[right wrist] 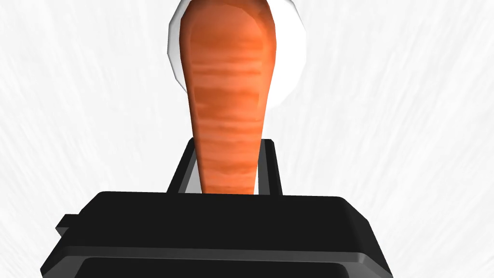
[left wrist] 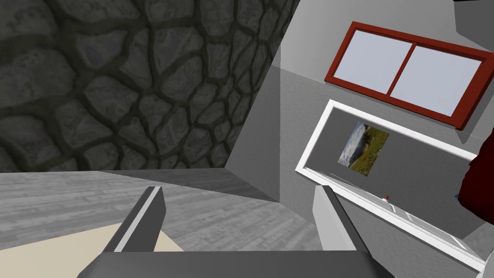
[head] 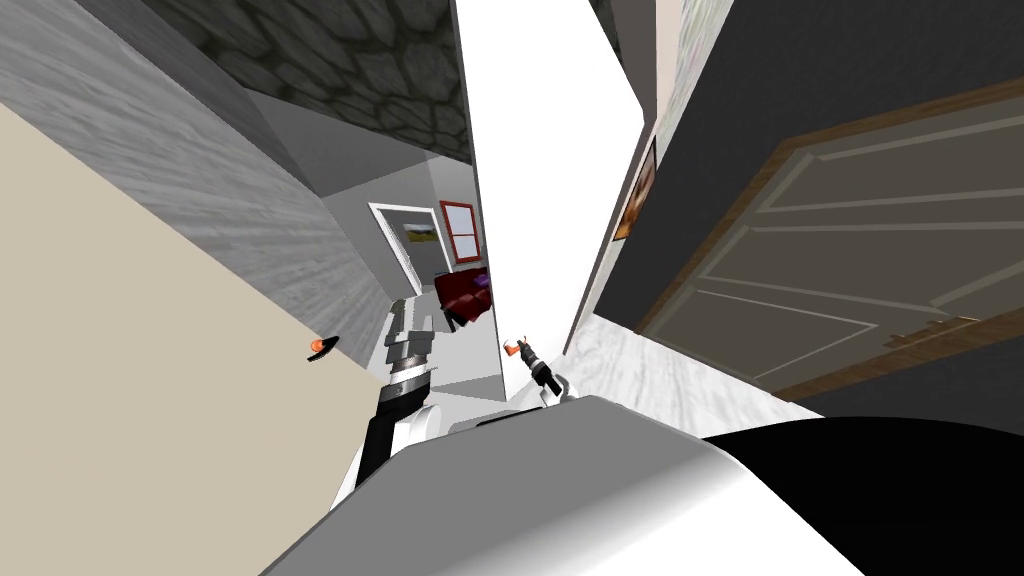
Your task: Push the door open
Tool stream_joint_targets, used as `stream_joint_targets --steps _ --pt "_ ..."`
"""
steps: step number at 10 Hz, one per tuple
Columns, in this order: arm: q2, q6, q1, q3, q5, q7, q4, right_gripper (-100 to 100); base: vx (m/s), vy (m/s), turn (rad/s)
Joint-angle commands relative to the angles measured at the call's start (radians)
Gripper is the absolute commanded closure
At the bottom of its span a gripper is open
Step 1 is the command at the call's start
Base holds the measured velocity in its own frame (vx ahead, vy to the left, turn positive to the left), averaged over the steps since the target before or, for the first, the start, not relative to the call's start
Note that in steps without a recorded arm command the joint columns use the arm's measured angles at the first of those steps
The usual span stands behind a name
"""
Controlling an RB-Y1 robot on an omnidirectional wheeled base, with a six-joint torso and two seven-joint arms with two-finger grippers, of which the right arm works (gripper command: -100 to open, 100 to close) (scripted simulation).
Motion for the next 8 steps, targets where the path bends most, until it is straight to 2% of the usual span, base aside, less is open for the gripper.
stream_joint_targets --steps 1,2,3,8 --pt "-0.009 -0.035 -0.038 -0.024 -0.014 0.011 0.05 100 0.088 0.079 -0.033" --pt "-0.009 -0.035 -0.038 -0.024 -0.014 0.011 0.046 100 0.046 0.029 0.001" --pt "-0.015 -0.033 -0.037 -0.045 -0.027 0.023 0.058 100 0.123 0.083 -0.056" --pt "-0.021 -0.028 -0.035 -0.096 -0.061 0.053 0.058 100 0.155 0.154 -0.062"
